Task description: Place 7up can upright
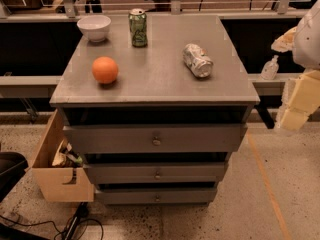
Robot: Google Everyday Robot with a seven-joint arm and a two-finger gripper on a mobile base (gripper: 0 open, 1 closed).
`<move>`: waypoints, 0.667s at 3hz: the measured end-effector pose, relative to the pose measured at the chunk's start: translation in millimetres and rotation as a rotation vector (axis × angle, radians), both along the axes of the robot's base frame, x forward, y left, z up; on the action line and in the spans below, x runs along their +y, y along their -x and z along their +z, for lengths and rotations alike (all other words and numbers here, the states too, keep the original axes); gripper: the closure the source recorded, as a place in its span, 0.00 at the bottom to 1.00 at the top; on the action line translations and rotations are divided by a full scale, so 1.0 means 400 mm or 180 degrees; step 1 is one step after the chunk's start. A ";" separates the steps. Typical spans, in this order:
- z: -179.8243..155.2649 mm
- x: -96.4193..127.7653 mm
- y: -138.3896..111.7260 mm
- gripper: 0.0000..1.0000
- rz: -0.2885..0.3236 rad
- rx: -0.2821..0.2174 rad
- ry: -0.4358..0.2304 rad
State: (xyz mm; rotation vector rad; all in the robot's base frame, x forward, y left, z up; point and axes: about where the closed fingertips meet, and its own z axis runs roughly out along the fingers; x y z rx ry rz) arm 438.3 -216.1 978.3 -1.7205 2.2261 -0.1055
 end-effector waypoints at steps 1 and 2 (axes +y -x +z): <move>0.000 0.000 0.000 0.00 0.0000 -0.0001 0.0000; -0.001 -0.001 -0.036 0.00 -0.0055 -0.0061 -0.0088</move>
Offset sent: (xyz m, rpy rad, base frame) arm 0.0331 -0.0026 -0.0060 0.0627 -0.0233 -0.0392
